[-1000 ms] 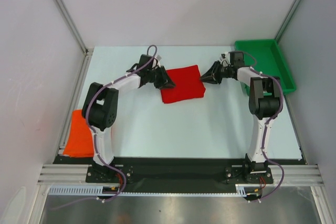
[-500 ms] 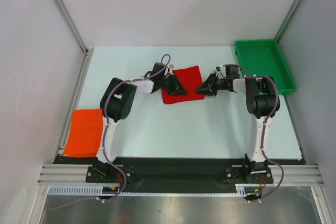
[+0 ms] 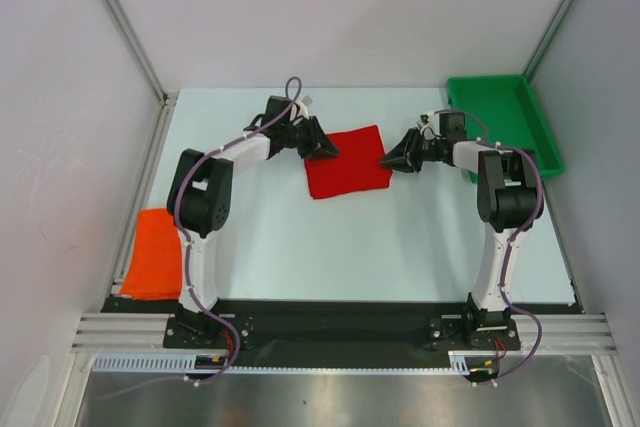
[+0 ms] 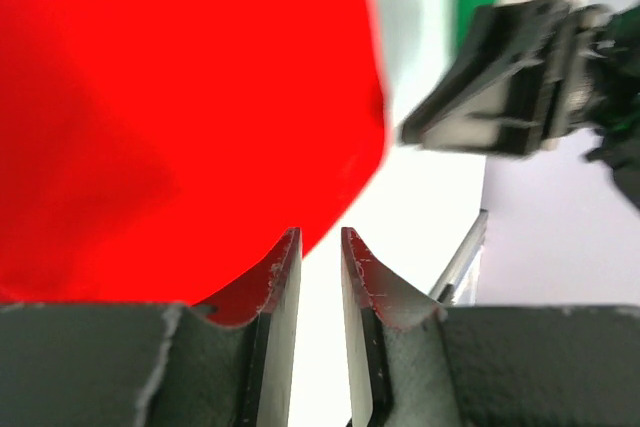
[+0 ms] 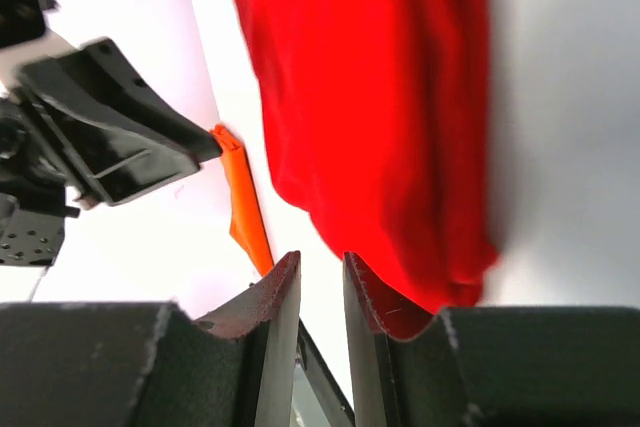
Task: Fold and stack the t-shirts
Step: Fold the tshirt, then neatly place the folded tshirt to the corner
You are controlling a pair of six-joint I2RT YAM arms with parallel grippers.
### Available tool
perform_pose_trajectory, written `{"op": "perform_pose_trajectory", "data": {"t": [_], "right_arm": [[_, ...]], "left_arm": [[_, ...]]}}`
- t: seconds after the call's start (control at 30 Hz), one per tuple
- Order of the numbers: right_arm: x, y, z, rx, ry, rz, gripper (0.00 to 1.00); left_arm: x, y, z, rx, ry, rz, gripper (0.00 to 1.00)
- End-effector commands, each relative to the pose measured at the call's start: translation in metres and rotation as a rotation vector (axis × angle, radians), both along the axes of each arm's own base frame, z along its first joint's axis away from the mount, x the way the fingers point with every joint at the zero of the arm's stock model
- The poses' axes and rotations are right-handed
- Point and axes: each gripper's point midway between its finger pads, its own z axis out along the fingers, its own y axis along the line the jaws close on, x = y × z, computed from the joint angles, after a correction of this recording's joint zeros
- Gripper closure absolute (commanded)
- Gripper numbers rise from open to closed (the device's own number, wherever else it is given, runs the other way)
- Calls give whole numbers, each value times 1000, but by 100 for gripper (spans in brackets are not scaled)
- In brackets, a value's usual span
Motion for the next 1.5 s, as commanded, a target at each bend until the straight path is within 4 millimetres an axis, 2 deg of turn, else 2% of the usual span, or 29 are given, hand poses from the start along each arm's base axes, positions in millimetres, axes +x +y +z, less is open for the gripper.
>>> {"op": "perform_pose_trajectory", "data": {"t": [0.0,0.07,0.1,0.13,0.2,0.23,0.3,0.37,0.4,0.43,0.47,0.53,0.6,0.63,0.73,0.77,0.83,0.87,0.9,0.93,0.97,1.07,1.1,1.13,1.17,1.23,1.27,1.37,1.47], "right_arm": [[-3,16,11,-5,-31,16,71],[-3,15,-12,-1,-14,2,71],[-5,13,-30,-10,14,-7,71],[-5,9,-39,-10,27,-13,71],[-5,2,-52,-17,35,-23,71],[-4,-4,-61,-19,53,-33,71],[-4,-11,-67,-23,66,-37,71],[0,-18,-63,-31,56,-44,71],[-5,-20,-64,-45,79,-35,71],[-2,-21,-59,-52,68,-31,71],[-4,-22,-50,-59,70,-27,71],[0,-22,-33,-69,29,-16,71],[4,-23,-9,-70,-15,-18,71],[8,-23,-1,-64,-25,-25,71],[27,-17,26,-28,-75,-43,71],[41,-14,33,-18,-117,-47,70],[54,-4,37,4,-121,-44,70],[61,0,39,21,-102,-55,70],[78,6,55,38,-162,-51,70],[84,17,38,44,-134,-42,70],[92,21,36,51,-117,-54,69],[124,36,24,77,-132,-76,69],[134,38,27,112,-124,-108,69],[143,41,32,131,-137,-120,69],[149,43,14,140,-106,-137,69],[163,45,16,170,-106,-169,69],[167,43,1,163,-77,-190,69],[177,40,-10,148,-55,-210,69],[185,28,0,158,-65,-234,70]], "left_arm": [[-5,-30,42,-116,-57,-60,73],[-8,-35,26,-119,-25,-61,74],[-7,-34,22,-128,-20,-49,75],[-14,-27,4,-116,19,-34,75],[-13,-15,-7,-124,17,-16,75],[-19,-6,-21,-111,43,-10,75],[-19,12,-33,-93,38,-10,75],[-22,35,-50,-47,72,4,75],[-21,44,-56,-10,41,-13,75],[-26,53,-61,25,72,-14,75],[-20,67,-65,63,44,-4,74],[-16,78,-54,70,22,8,74],[-12,80,-42,69,-6,9,74],[-8,79,-28,66,-31,10,74],[4,75,-4,43,-76,32,73],[7,73,2,19,-69,46,73],[18,69,17,-21,-108,61,73],[21,67,17,-36,-107,66,74],[25,65,19,-61,-86,85,74],[34,61,27,-87,-119,87,74],[39,59,20,-106,-77,110,74],[59,53,24,-179,-84,157,74],[64,52,5,-179,-48,170,74],[74,50,7,-190,-58,178,74],[80,50,1,-194,-42,193,74],[93,47,-10,-221,-12,220,74],[97,48,-19,-212,8,237,74],[113,55,-40,-166,36,242,75],[123,71,-43,-90,40,243,75]]}}
